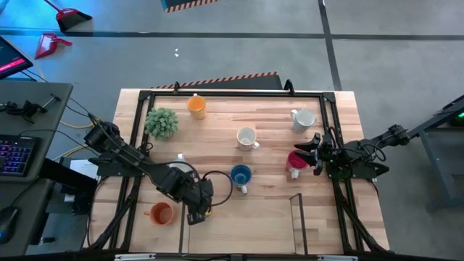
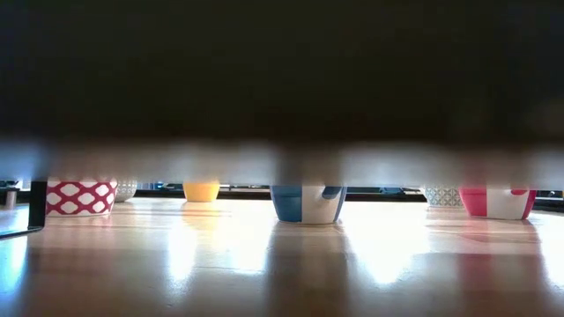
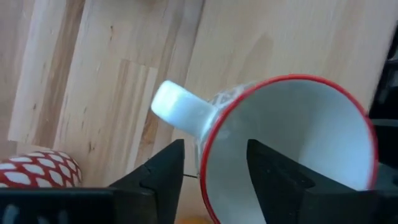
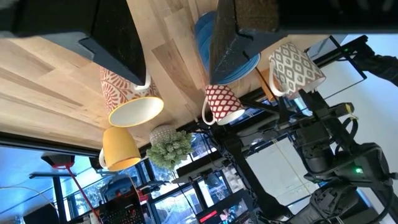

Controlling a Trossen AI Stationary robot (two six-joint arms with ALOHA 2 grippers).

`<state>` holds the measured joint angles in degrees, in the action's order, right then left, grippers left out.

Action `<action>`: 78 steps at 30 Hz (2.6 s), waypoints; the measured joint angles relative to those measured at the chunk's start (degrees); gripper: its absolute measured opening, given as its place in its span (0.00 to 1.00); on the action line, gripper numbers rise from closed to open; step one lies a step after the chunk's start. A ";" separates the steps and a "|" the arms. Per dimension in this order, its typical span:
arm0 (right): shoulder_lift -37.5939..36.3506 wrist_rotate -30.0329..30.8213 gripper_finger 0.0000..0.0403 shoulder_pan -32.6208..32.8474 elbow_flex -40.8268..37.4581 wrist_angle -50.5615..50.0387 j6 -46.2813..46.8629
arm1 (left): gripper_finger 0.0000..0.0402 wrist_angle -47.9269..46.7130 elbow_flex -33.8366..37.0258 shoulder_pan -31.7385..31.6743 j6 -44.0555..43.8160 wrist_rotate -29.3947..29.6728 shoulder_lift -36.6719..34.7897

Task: Place coffee mugs
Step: Put the orange pattern mug on the the shelf

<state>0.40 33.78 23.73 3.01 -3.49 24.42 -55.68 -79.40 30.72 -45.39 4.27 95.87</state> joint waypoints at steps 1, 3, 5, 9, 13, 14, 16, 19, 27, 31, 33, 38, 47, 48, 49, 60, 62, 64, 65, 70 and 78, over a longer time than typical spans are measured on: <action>0.00 0.00 0.41 0.00 0.00 0.00 -0.08 | 0.42 0.15 -0.03 -0.01 -0.15 -0.42 -0.24; 0.00 0.01 0.41 -0.02 0.00 0.00 -0.34 | 0.42 -0.66 -0.60 -0.03 -0.47 -0.72 -0.51; 0.00 0.02 0.41 -0.01 0.00 0.00 -0.37 | 0.42 -0.85 -1.57 -0.29 0.26 -0.72 -0.54; 0.04 0.02 0.41 -0.02 0.00 0.00 -0.27 | 0.42 -0.79 -3.43 -0.71 2.19 -0.32 -0.55; 0.07 0.01 0.41 -0.02 0.00 0.00 -0.28 | 0.42 -2.26 -4.45 -1.93 5.10 1.03 -0.58; 0.07 0.00 0.41 -0.02 0.00 0.00 -0.25 | 0.42 -3.46 -4.89 -2.38 5.66 1.76 -0.58; 0.07 0.00 0.41 -0.02 0.00 0.00 0.09 | 0.42 -5.39 -5.51 -3.43 6.60 2.30 -0.58; 0.07 -0.11 0.41 0.00 0.00 0.00 0.64 | 0.42 -5.76 -5.60 -4.99 8.55 2.84 -0.58; 0.07 -0.24 0.41 -0.01 0.00 -0.02 2.31 | 0.42 4.61 -5.64 -10.12 17.94 5.21 0.01; 0.07 -0.22 0.41 0.00 0.00 -0.01 2.52 | 0.42 7.64 -5.68 -13.32 20.00 6.86 -0.03; 0.07 -0.22 0.41 0.00 0.00 0.03 2.61 | 0.42 7.37 -5.64 -14.77 20.10 6.89 -0.03; 0.07 0.55 0.41 -0.01 -0.09 0.72 1.42 | 0.42 12.55 -5.64 -18.52 22.15 8.91 0.40; 0.07 1.64 0.41 -0.02 -0.11 12.73 -9.71 | 0.42 19.42 -5.57 -25.25 34.75 14.81 -3.40; 0.07 1.51 0.41 0.00 -0.11 14.50 -11.54 | 0.42 18.15 -5.57 -25.62 35.74 15.23 -5.18; 0.07 1.51 0.41 0.00 -0.09 15.54 -12.77 | 0.42 17.03 -5.62 -26.02 36.82 15.51 -6.78; 1.16 5.05 0.41 0.00 5.34 10.78 -14.00 | 0.42 1.98 3.87 -25.32 33.42 16.19 -31.72; 1.17 6.20 0.41 -0.02 6.49 9.40 -14.01 | 0.42 2.42 8.83 -24.06 31.37 16.70 -37.05; 1.20 7.68 0.41 -0.02 7.42 8.86 -13.97 | 0.42 4.45 14.27 -22.89 29.37 17.27 -41.85; 1.19 8.22 0.41 -0.02 7.75 8.91 -13.95 | 0.42 6.56 17.40 -22.37 28.91 17.36 -43.92; 1.20 10.13 0.41 -0.02 8.71 8.85 -13.90 | 0.42 23.54 32.78 -20.29 28.03 17.47 -52.71; 3.16 11.01 0.41 -0.02 10.40 8.83 -12.41 | 0.42 47.08 48.13 -20.20 31.79 17.64 -55.42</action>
<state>3.57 44.79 23.70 13.41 5.34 12.01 -8.60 -31.26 10.52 -13.60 21.91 40.44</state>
